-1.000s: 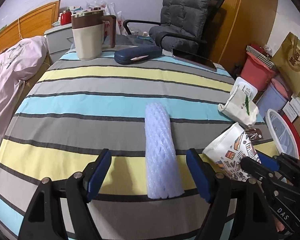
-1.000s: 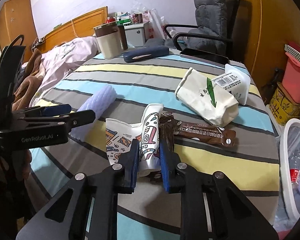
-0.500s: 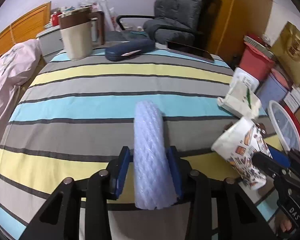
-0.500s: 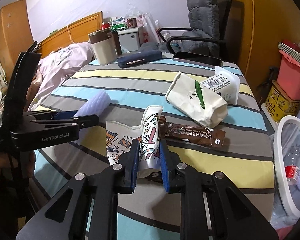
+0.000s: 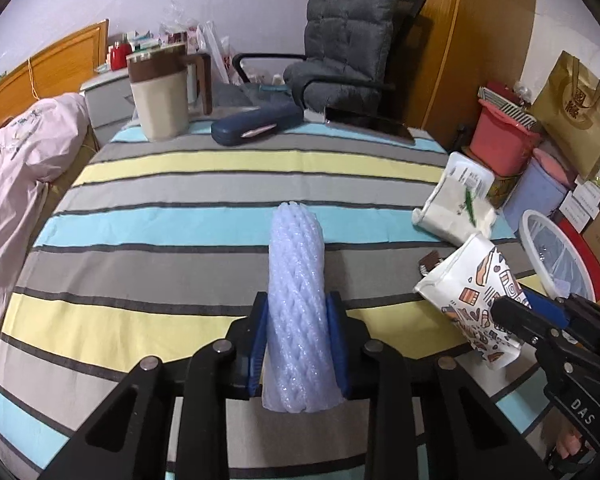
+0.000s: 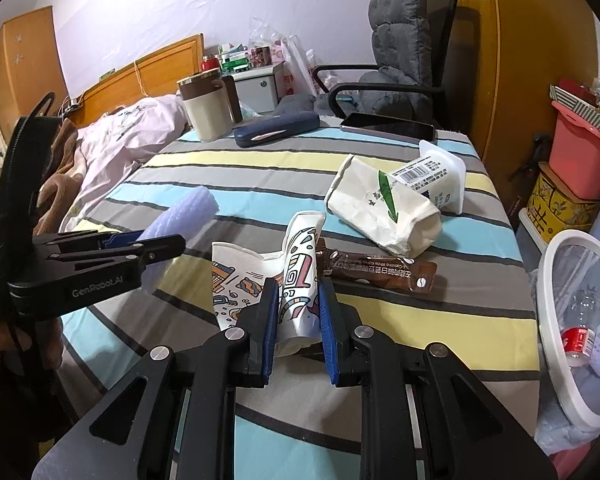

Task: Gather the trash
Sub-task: 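Carry the foam net and paper cup over the wastebasket with both tools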

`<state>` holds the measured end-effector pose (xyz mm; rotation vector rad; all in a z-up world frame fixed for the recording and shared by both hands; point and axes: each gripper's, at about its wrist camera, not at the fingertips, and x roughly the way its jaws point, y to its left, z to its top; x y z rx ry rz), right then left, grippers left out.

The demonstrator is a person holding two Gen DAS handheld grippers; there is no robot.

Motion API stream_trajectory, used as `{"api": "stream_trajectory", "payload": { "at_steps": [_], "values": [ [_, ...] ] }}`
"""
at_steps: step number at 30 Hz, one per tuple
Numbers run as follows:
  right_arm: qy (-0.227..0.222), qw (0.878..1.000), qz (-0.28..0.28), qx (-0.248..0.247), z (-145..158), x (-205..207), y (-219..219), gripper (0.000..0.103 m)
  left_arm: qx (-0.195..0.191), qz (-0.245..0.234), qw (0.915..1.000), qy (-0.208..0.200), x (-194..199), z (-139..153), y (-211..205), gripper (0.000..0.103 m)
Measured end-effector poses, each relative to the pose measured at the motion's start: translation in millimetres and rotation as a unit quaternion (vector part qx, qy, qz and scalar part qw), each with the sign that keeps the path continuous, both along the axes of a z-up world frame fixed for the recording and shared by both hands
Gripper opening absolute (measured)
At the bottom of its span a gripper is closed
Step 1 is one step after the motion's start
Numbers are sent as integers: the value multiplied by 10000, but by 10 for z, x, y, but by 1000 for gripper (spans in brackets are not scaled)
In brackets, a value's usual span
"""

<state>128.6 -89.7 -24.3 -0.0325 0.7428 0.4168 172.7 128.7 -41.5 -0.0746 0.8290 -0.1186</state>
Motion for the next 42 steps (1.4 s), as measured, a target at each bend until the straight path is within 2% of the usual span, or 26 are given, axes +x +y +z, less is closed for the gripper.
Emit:
{"api": "stream_trajectory", "payload": {
  "at_steps": [10,20,32,42],
  "values": [
    [-193,9997,-125,113,101,-100,-117,22,17,-61,9996,-282,-181,225,-120,29],
    [-418,9979,-421,260,242,-210,-388,22,10,-273,9977,-625,-382,466,-417,29],
    [-630,9928,-940,399,348,-322,-885,22,42,-821,9927,-886,-493,658,-990,29],
    [-711,9841,-1577,390,386,-446,-1404,22,51,-1510,9843,-910,-441,699,-1678,29]
  ]
}}
